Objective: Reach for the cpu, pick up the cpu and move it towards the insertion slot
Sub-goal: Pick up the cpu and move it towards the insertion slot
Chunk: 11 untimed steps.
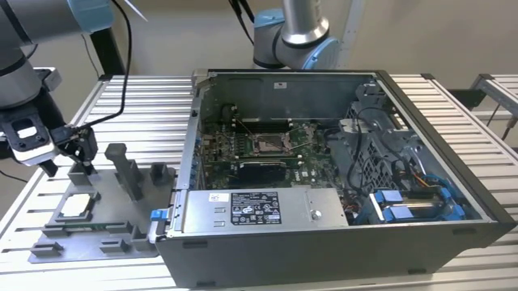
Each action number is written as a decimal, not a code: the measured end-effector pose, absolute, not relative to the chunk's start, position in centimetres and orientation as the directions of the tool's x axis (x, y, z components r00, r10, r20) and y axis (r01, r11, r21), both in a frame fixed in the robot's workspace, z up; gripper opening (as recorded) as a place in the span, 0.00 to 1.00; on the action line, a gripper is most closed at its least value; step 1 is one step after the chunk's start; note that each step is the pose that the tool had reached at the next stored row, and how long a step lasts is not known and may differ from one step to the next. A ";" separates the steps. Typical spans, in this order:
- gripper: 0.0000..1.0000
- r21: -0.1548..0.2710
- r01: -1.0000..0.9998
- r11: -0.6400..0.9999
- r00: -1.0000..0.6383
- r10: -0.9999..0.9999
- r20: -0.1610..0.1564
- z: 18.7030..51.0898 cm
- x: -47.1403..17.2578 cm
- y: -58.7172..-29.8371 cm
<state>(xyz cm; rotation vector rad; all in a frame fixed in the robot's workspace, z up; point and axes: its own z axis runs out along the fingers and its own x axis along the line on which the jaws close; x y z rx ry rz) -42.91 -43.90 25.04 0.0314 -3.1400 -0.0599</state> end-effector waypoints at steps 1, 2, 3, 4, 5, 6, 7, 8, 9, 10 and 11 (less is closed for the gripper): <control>1.00 0.038 -0.020 0.999 -1.000 -0.020 0.000 24.8 -42.9 -44.1; 1.00 0.038 -0.019 0.999 -1.000 -0.019 0.000 24.7 -43.0 -44.3; 1.00 0.038 -0.019 0.999 -1.000 -0.019 0.000 24.6 -43.0 -44.4; 1.00 0.038 -0.019 0.999 -1.000 -0.019 0.000 24.5 -43.0 -44.5; 1.00 0.038 -0.018 0.999 -1.000 -0.018 0.000 24.4 -43.0 -44.6; 1.00 0.038 -0.018 0.999 -1.000 -0.018 0.000 24.3 -43.1 -44.7; 1.00 0.038 -0.018 0.999 -1.000 -0.018 0.000 24.2 -43.1 -44.8; 1.00 0.038 -0.017 0.999 -1.000 -0.017 0.000 24.2 -43.1 -44.9; 1.00 0.038 -0.017 0.999 -1.000 -0.017 0.000 24.1 -43.2 -45.0; 1.00 0.038 -0.017 0.999 -1.000 -0.017 0.000 24.0 -43.2 -45.1; 1.00 0.038 -0.016 0.999 -1.000 -0.016 0.000 23.9 -43.2 -45.2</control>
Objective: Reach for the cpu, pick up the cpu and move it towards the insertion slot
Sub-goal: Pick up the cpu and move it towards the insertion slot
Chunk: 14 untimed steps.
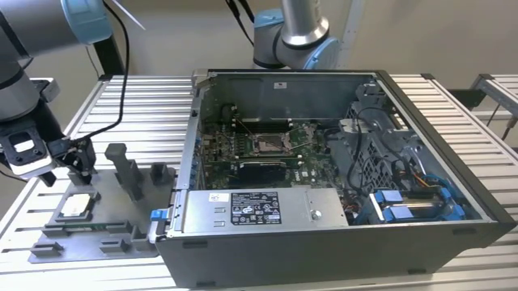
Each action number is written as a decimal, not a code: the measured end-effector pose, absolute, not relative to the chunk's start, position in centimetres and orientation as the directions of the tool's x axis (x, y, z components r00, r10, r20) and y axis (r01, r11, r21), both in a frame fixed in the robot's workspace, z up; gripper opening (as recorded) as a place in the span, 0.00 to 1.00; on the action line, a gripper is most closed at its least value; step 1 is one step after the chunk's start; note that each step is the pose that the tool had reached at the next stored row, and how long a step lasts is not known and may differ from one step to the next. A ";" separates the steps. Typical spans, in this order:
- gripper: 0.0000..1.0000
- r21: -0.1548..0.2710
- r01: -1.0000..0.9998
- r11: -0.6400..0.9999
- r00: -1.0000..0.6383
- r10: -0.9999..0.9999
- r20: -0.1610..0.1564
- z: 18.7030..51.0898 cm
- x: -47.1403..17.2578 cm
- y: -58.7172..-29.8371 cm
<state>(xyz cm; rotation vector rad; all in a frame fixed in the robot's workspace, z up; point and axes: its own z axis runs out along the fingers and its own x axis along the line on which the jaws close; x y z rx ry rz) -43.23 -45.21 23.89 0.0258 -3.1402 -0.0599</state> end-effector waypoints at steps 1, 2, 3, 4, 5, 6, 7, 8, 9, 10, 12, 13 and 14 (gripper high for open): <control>1.00 0.038 -0.016 0.999 -1.000 -0.016 0.000 23.8 -43.3 -45.3; 1.00 0.038 -0.016 0.999 -1.000 -0.016 0.000 23.7 -43.3 -45.3; 1.00 0.038 -0.015 0.999 -1.000 -0.015 0.000 23.6 -43.3 -45.4; 1.00 0.038 -0.015 0.999 -1.000 -0.015 0.000 23.5 -43.4 -45.4; 1.00 0.038 -0.015 0.999 -1.000 -0.015 0.000 23.4 -43.4 -45.4; 1.00 0.038 -0.015 0.999 -1.000 -0.015 0.000 23.3 -43.4 -45.4; 1.00 0.038 -0.015 0.999 -1.000 -0.015 0.000 23.2 -43.4 -45.5; 1.00 0.038 -0.014 0.999 -1.000 -0.015 0.000 23.2 -43.5 -45.5; 1.00 0.038 -0.014 0.999 -1.000 -0.014 0.000 23.1 -43.5 -45.5; 1.00 0.038 -0.014 0.999 -1.000 -0.014 0.000 23.0 -43.5 -45.5; 1.00 0.038 -0.014 0.999 -1.000 -0.014 0.000 22.9 -43.6 -45.5; 1.00 0.038 -0.014 0.999 -1.000 -0.014 0.000 22.8 -43.6 -45.5; 1.00 0.038 -0.014 0.999 -1.000 -0.014 0.000 22.8 -43.6 -45.5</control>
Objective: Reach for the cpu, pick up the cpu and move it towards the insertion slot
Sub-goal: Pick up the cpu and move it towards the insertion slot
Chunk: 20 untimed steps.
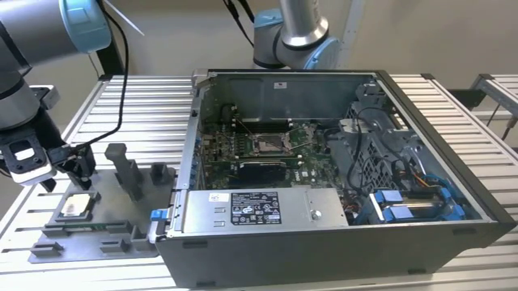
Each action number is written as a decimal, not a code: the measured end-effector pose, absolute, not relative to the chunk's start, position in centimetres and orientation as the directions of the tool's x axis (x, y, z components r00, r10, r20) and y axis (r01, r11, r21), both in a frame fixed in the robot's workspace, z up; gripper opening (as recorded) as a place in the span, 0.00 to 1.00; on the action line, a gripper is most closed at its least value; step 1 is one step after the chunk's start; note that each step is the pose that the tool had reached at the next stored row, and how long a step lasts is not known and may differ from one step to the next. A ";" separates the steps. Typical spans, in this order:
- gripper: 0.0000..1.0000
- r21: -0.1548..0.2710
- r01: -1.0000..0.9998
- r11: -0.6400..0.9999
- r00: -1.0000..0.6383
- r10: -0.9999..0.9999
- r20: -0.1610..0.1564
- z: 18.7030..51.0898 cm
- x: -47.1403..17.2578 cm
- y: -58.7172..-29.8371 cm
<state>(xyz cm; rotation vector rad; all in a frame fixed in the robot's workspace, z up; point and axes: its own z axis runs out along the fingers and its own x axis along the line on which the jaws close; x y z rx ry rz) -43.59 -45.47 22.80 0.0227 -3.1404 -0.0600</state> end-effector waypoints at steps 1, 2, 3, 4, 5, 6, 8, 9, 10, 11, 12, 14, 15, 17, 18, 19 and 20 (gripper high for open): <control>1.00 0.038 -0.014 0.999 -1.000 -0.014 0.000 22.8 -43.6 -45.5; 1.00 0.038 -0.014 0.999 -1.000 -0.014 0.001 22.8 -43.6 -45.5; 1.00 0.038 -0.014 0.999 -1.000 -0.014 0.000 22.8 -43.6 -45.5; 1.00 0.038 -0.014 0.999 -1.000 -0.014 0.000 22.8 -43.6 -45.5; 1.00 0.038 -0.014 0.999 -1.000 -0.014 0.000 22.8 -43.6 -45.5; 1.00 0.038 -0.014 0.999 -1.000 -0.014 0.000 22.8 -43.6 -45.5; 1.00 0.038 -0.014 0.999 -1.000 -0.014 0.000 22.7 -43.6 -45.5; 1.00 0.038 -0.014 0.999 -1.000 -0.014 0.000 22.7 -43.6 -45.5; 1.00 0.038 -0.014 0.999 -1.000 -0.014 0.000 22.7 -43.6 -45.5; 1.00 0.038 -0.014 0.999 -1.000 -0.014 0.000 22.6 -43.6 -45.5; 1.00 0.038 -0.014 0.999 -1.000 -0.014 0.000 22.6 -43.6 -45.5; 1.00 0.038 -0.014 0.999 -1.000 -0.014 0.000 22.5 -43.6 -45.5; 1.00 0.038 -0.014 0.999 -1.000 -0.014 0.000 22.5 -43.6 -45.5; 1.00 0.038 -0.014 0.999 -1.000 -0.014 0.000 22.4 -43.6 -45.5; 1.00 0.038 -0.014 0.999 -1.000 -0.014 0.000 22.3 -43.6 -45.5; 1.00 0.038 -0.014 0.999 -1.000 -0.014 0.000 22.3 -43.6 -45.5; 1.00 0.038 -0.014 0.999 -1.000 -0.014 0.000 22.3 -43.6 -45.5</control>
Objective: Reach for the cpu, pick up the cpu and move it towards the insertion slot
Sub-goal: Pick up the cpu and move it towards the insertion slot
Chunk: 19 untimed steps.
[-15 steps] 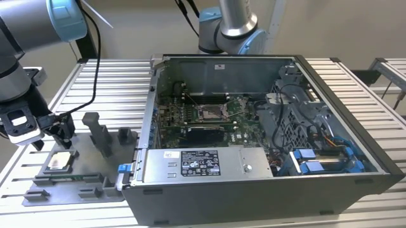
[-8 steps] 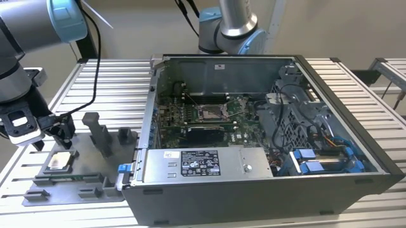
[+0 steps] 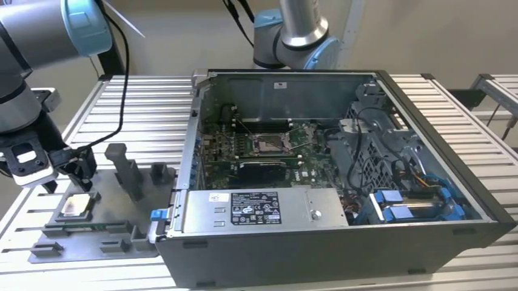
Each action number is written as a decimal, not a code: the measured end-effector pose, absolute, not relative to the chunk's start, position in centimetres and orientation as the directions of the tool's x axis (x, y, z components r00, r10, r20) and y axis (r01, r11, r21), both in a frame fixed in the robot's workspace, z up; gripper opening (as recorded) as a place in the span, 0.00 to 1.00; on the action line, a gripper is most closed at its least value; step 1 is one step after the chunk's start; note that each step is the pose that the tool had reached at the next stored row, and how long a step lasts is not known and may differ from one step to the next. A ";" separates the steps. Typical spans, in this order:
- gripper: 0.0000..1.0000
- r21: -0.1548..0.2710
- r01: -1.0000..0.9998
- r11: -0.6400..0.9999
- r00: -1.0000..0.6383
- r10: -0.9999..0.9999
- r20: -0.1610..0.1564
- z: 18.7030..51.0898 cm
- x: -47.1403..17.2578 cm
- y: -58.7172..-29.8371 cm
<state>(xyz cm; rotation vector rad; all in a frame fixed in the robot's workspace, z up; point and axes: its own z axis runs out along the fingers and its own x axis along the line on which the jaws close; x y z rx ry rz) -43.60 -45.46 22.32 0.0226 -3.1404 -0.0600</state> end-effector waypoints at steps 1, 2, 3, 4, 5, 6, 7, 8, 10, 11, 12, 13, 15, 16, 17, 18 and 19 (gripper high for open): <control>1.00 0.038 -0.014 0.999 -1.000 -0.014 0.000 22.3 -43.6 -45.5; 1.00 0.038 -0.014 0.999 -1.000 -0.014 0.000 22.3 -43.6 -45.5; 1.00 0.038 -0.014 0.999 -1.000 -0.014 0.000 22.3 -43.6 -45.5; 1.00 0.038 -0.014 0.999 -1.000 -0.014 0.000 22.2 -43.6 -45.5; 1.00 0.038 -0.014 0.999 -1.000 -0.014 0.000 22.2 -43.6 -45.5; 1.00 0.038 -0.014 0.999 -1.000 -0.014 0.000 22.2 -43.6 -45.5; 1.00 0.038 -0.014 0.999 -1.000 -0.014 0.000 22.2 -43.6 -45.5; 1.00 0.038 -0.014 0.999 -1.000 -0.014 0.000 22.1 -43.6 -45.5; 1.00 0.038 -0.014 0.999 -1.000 -0.014 0.000 22.0 -43.7 -45.5; 1.00 0.038 -0.014 0.999 -1.000 -0.014 0.000 22.0 -43.7 -45.5; 1.00 0.038 -0.014 0.999 -1.000 -0.014 0.000 22.0 -43.7 -45.5; 1.00 0.038 -0.014 0.999 -1.000 -0.014 0.000 21.9 -43.7 -45.5; 1.00 0.038 -0.014 0.999 -1.000 -0.014 0.000 21.8 -43.7 -45.5; 1.00 0.038 -0.014 0.999 -1.000 -0.014 0.000 21.7 -43.7 -45.5; 1.00 0.038 -0.014 0.999 -1.000 -0.014 0.000 21.6 -43.7 -45.5; 1.00 0.038 -0.014 0.999 -1.000 -0.014 0.000 21.5 -43.7 -45.6; 1.00 0.038 -0.014 0.999 -1.000 -0.014 0.000 21.4 -43.7 -45.6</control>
